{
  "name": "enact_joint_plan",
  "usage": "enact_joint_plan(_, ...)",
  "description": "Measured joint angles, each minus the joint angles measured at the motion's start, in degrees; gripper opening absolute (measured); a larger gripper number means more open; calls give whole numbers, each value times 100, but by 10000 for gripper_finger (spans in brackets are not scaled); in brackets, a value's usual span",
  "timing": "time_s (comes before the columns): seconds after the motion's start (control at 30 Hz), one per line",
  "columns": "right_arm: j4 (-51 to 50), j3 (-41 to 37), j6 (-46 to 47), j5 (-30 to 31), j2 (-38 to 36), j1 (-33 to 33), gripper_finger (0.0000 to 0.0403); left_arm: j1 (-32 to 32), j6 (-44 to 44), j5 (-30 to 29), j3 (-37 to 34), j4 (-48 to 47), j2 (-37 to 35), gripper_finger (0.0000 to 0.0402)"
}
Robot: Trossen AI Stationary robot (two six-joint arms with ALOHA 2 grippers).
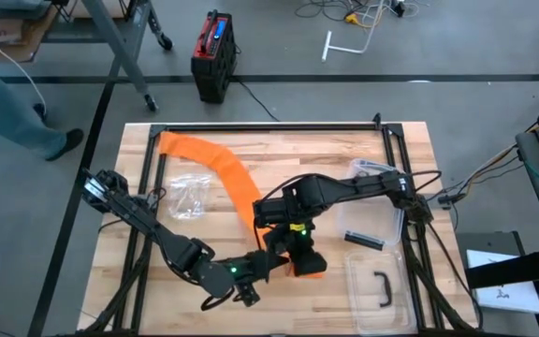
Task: Roll bandage
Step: Roll the orange bandage
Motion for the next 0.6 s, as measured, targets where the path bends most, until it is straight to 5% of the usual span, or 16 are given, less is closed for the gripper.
enact_joint_plan(0.37,17,-275,-296,-840,0,-263,48,-88,1526,176,-2,106,-11,138)
enact_joint_plan(0.6,-26,-568,-514,-1189,-2,-424,51,-117,1568,-249,-2,309,-33,152)
